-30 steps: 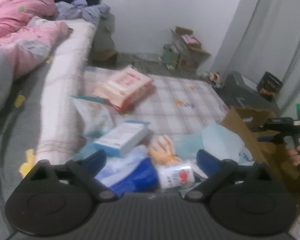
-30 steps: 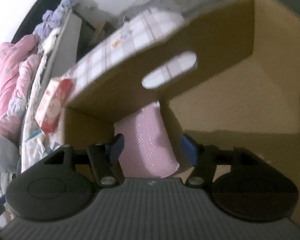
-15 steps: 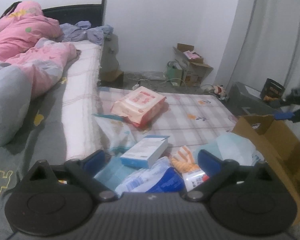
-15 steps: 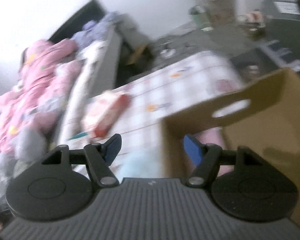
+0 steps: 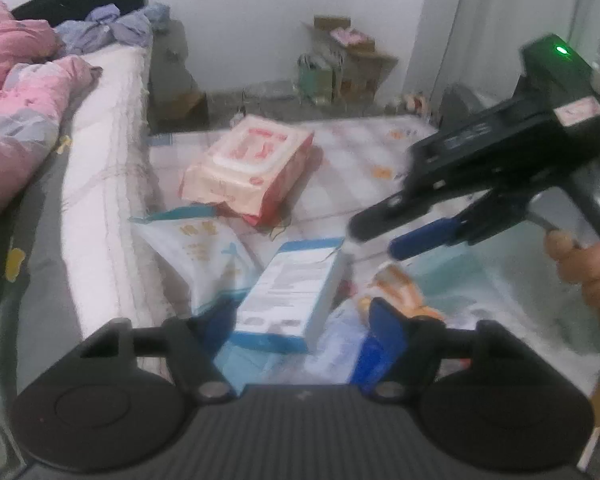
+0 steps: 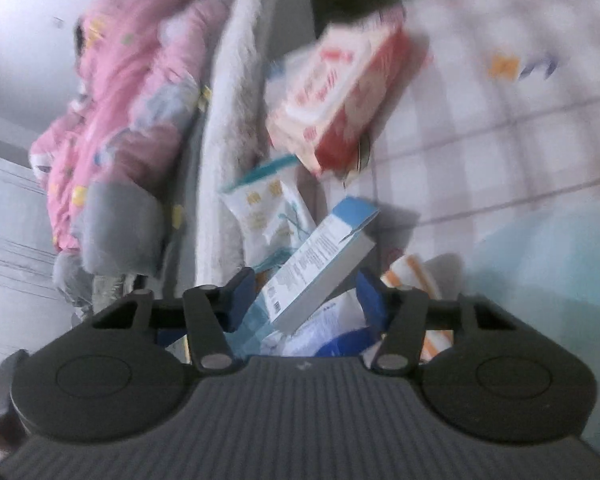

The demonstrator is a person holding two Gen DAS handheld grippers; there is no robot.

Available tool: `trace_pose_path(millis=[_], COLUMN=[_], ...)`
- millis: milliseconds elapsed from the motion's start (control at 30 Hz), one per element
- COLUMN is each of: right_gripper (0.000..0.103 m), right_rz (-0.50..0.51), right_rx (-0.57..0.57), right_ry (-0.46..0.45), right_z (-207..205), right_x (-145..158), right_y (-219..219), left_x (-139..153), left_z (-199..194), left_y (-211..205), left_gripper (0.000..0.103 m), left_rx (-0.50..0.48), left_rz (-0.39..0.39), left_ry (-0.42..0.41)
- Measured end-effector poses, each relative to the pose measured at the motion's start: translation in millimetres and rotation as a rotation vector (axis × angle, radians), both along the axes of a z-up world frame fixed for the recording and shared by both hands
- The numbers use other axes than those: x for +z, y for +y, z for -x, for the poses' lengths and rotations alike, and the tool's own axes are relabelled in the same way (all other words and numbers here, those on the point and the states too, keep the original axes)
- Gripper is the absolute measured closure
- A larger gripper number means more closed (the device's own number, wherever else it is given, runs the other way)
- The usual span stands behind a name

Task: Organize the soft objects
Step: 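Move the right gripper to the blue-and-white box and grasp it, then lift the blue-and-white box with the right gripper and carry it over the cardboard box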

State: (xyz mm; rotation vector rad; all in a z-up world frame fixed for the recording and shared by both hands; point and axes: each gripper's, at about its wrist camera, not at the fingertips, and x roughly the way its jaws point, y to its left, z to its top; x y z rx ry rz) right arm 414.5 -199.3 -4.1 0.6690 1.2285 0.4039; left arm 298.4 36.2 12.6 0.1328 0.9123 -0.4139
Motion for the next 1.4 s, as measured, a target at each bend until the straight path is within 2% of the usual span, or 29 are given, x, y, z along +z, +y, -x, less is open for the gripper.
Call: trace_pose_path(millis=[167, 367, 600, 700, 800, 967, 1033, 1067, 1200, 1400], right_gripper=[0.053, 0.054, 0.073, 0.074, 0.074, 0.072, 0.072, 0.072, 0.074, 0.075], right_rz=[0.04, 0.042, 0.017, -0.005, -0.017, -0.029, -0.037, -0.04, -0.06, -0.099], right_rx=[0.001, -0.006, -0.012, -0.022, -0.027, -0.031, -0.035, -0.037, -0.049, -0.04], right_ry=[0.081, 0.124, 0.126, 0.135, 0.143, 0.155, 0.163, 0.166, 0.164, 0.13], right_z=[-27, -44, -50, -52, -52, -55, -57, -58, -58, -51], right_x=[-36, -61, -70, -74, -74, -78, -81, -82, -82, -66], right_y=[26, 34, 33, 31, 29, 31, 31, 31, 30, 30], left_x=[-19, -34, -44, -45, -48, -60, -64, -65, -60, -34], left_z=[-27, -47, -62, -68, -74, -85, -88, -89, -88, -73], left_y=[-3, -5, -5, -3, -1, 7, 10, 11, 15, 16], left_gripper=[0.034, 0.032, 0.025, 0.023, 0.016, 0.017, 0.022, 0.026, 0.026, 0.028], left_rx=[-0.05, -0.033, -0.001, 0.024, 0.034, 0.052, 0.066, 0.077, 0.105, 0.116], left_rz=[-0.006, 0.005, 0.015, 0.003, 0.006, 0.042, 0.062, 0.065, 0.083, 0.068], left_ry=[0.082, 0.165, 0.224, 0.236, 0.266, 0.341, 0.36, 0.364, 0.351, 0.292])
